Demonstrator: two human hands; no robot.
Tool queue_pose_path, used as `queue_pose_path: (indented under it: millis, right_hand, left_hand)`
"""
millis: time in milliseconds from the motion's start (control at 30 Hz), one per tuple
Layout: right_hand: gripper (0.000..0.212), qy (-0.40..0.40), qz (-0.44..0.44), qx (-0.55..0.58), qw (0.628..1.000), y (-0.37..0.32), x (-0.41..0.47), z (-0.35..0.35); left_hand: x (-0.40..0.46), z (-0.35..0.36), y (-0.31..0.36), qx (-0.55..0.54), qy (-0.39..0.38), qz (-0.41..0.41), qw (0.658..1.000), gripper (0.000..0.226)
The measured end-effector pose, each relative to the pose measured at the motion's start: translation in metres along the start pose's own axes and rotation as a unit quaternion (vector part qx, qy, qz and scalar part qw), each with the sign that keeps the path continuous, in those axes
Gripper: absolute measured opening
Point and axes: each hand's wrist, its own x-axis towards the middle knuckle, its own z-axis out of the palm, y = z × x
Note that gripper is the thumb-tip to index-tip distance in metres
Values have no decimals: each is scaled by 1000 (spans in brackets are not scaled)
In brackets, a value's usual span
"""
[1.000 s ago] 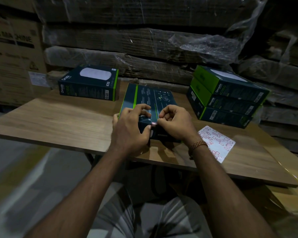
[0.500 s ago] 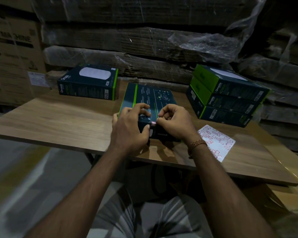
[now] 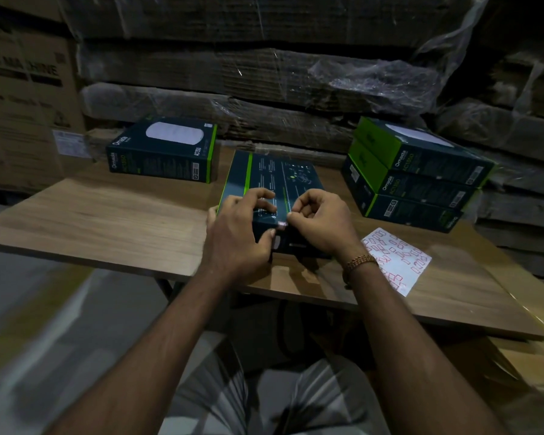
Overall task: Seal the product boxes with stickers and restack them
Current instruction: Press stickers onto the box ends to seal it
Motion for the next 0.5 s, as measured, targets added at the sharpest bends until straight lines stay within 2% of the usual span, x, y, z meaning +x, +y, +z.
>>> queue_pose_path:
  millis: [133, 233, 300, 367, 433, 500]
  right_hand:
    - [8, 4, -18, 36, 999, 2, -10, -3]
    - [8, 72, -54, 20, 996, 7, -28, -1]
    - [25, 110, -77, -89, 987, 17, -41, 4]
    - [52, 101, -68, -206, 971, 30, -52, 8]
    - [70, 58, -49, -223, 972, 38, -60, 11]
    - [77, 35, -44, -195, 979, 42, -62, 11]
  left_hand:
    - [-1, -2, -1, -29, 4, 2, 1000, 65]
    - [-1, -2, 1, -57, 28, 1, 998, 62]
    - [1, -2, 1, -69, 42, -2, 997, 59]
    - [3, -1, -1, -79, 52, -9, 995, 53]
    - [6, 2, -2, -87, 61, -22, 994, 45]
    - [8, 5, -4, -88, 73, -32, 993, 37]
